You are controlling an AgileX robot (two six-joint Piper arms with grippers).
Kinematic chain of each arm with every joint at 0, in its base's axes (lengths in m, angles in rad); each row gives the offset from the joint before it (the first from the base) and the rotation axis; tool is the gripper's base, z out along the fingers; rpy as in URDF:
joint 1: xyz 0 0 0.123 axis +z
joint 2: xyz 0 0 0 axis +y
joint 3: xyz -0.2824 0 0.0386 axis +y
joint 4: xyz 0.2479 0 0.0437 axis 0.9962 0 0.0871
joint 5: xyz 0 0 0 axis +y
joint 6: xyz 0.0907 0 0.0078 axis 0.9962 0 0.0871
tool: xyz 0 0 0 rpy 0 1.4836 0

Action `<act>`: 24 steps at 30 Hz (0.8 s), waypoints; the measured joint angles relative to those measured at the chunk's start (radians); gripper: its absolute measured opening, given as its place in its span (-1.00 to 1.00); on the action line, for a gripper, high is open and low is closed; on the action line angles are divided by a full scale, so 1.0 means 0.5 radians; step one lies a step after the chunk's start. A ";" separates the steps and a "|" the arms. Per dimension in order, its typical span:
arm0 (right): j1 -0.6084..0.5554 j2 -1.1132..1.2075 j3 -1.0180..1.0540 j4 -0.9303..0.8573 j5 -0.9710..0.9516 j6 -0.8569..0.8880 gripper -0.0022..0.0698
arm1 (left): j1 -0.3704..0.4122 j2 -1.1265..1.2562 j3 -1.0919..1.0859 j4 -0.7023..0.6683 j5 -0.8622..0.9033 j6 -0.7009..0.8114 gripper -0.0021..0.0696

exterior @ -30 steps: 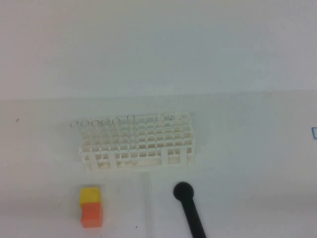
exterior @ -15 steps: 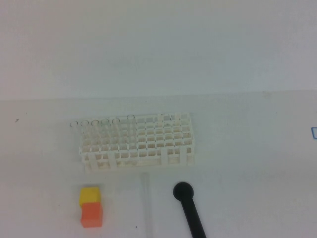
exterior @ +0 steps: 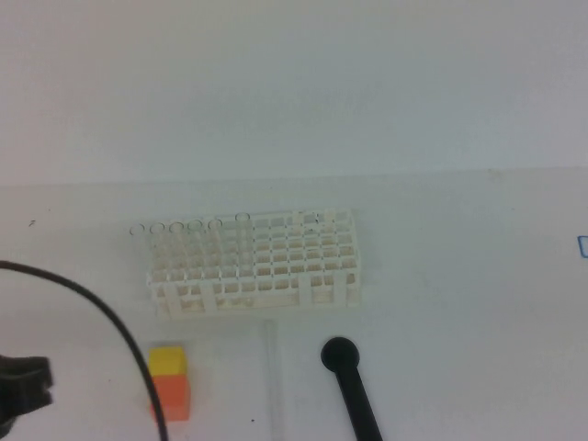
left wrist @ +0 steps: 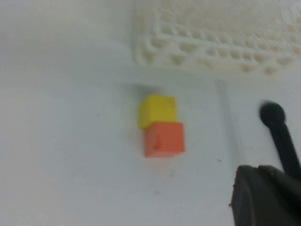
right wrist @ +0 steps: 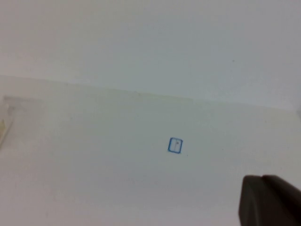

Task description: Place the test tubes

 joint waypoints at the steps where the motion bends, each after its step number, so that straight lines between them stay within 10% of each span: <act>1: 0.000 0.000 0.000 0.000 0.017 -0.019 -0.94 | -0.009 0.069 0.000 -0.105 0.020 0.113 -0.95; 7: 0.000 0.000 0.037 0.000 0.047 -0.164 -0.94 | -0.145 0.601 -0.005 -0.598 -0.064 0.463 -0.95; 12: 0.000 0.004 0.106 0.000 0.078 -0.171 -0.94 | -0.580 0.926 -0.062 -0.721 -0.340 0.581 -0.95; 24: 0.000 0.008 0.114 0.000 0.124 -0.126 -0.94 | -1.268 1.538 -0.251 0.102 -0.784 -0.492 -0.70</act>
